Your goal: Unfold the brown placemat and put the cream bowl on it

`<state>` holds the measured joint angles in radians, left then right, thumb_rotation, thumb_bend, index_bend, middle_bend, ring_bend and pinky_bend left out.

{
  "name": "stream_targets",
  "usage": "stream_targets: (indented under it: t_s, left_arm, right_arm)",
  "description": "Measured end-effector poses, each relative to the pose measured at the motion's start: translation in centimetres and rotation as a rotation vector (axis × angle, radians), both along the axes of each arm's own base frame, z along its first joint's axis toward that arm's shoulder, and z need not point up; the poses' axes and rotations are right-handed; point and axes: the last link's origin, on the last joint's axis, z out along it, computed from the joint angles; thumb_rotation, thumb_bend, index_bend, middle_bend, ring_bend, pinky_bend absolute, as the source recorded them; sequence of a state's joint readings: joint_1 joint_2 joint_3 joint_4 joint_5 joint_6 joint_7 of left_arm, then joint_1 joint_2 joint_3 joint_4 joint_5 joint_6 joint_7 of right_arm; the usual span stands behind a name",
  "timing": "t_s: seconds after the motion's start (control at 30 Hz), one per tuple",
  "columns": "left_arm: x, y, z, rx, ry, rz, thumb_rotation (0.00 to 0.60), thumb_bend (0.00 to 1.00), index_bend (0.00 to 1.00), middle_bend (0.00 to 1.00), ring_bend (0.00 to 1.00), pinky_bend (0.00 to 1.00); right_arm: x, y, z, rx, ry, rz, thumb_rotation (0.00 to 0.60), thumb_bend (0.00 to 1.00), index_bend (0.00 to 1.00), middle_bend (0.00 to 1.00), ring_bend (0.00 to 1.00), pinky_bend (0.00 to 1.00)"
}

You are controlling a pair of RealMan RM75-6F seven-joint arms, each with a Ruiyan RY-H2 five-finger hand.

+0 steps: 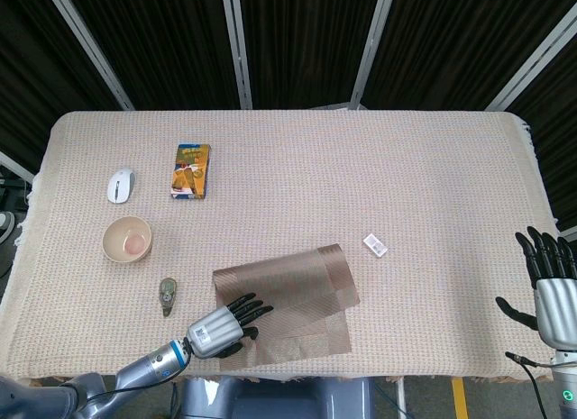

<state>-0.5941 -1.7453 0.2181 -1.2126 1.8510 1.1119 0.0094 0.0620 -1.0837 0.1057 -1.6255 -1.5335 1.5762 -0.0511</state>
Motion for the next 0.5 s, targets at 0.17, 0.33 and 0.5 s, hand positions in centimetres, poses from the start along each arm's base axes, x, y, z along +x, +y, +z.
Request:
stream_targets:
  t_s: [0.17, 0.33, 0.5]
  left_arm:
    - [0.14, 0.01, -0.04, 0.002, -0.001, -0.003, 0.6, 0.48, 0.42, 0.0, 0.0, 0.0]
    - [0.17, -0.06, -0.08, 0.004, -0.002, -0.004, 0.6, 0.48, 0.45, 0.0, 0.0, 0.0]
    - [0.12, -0.05, -0.08, 0.008, -0.003, -0.002, 0.6, 0.48, 0.53, 0.0, 0.0, 0.0]
  right_arm:
    - [0.04, 0.03, -0.01, 0.0, 0.0, 0.004, 0.6, 0.0, 0.0, 0.0, 0.0, 0.0]
    - [0.08, 0.07, 0.02, -0.001, -0.002, 0.006, 0.6, 0.0, 0.0, 0.0, 0.0, 0.0]
    - [0.15, 0.09, 0.0, 0.0, -0.002, 0.009, 0.6, 0.0, 0.0, 0.0, 0.0, 0.0]
